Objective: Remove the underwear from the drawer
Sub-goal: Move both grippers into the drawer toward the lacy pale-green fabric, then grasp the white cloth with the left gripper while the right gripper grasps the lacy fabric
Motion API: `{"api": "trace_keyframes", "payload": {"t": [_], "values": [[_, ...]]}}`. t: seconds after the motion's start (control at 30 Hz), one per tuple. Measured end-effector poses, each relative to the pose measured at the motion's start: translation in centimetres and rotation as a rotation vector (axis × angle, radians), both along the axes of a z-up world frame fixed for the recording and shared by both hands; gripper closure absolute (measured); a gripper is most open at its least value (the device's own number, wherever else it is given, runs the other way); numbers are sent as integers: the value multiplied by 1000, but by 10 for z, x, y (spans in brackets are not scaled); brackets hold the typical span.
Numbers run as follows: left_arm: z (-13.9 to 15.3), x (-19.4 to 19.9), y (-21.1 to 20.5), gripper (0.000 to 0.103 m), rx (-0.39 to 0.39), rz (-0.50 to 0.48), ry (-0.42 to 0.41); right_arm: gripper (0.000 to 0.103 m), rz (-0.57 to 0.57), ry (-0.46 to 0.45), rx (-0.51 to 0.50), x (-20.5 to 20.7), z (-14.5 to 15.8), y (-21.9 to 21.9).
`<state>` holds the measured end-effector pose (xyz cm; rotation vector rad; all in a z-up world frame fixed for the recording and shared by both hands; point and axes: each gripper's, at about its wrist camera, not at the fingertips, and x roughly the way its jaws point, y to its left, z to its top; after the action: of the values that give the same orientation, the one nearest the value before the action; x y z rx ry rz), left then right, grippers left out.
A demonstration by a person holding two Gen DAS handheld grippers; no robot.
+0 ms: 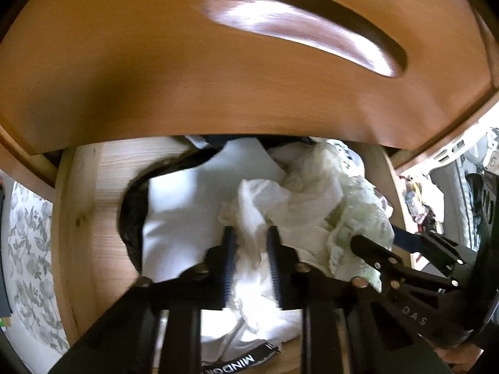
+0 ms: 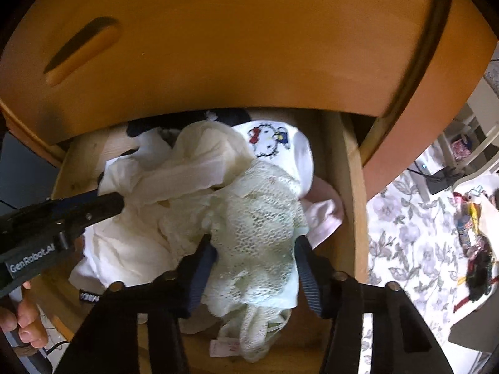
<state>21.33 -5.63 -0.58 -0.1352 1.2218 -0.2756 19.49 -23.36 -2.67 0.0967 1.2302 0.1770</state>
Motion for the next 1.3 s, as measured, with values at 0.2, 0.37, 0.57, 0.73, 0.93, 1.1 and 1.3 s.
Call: {"api": "trace_keyframes", "payload": {"t": [0.2, 0.37, 0.57, 0.73, 0.93, 1.1, 1.3], "values": [[6, -14, -5, 97, -16, -15, -24, 82, -5, -40, 58, -8, 10, 0], [22, -27, 11, 98, -56, 23, -65, 96, -2, -96, 56, -23, 28, -7], [48, -45, 23, 99, -90, 58, -140, 98, -2, -172, 61, -40, 58, -11], [76, -62, 28, 99, -107, 70, -215, 100, 11, -242, 63, -54, 83, -9], [90, -79, 30, 99, -100, 73, -252, 101, 33, -266, 74, -61, 95, -3], [78, -81, 37, 99, -98, 105, -219, 78, 14, -134, 89, -45, 65, -2], [65, -81, 42, 99, -81, 113, -198, 51, 22, -45, 37, -24, 34, 13]]}}
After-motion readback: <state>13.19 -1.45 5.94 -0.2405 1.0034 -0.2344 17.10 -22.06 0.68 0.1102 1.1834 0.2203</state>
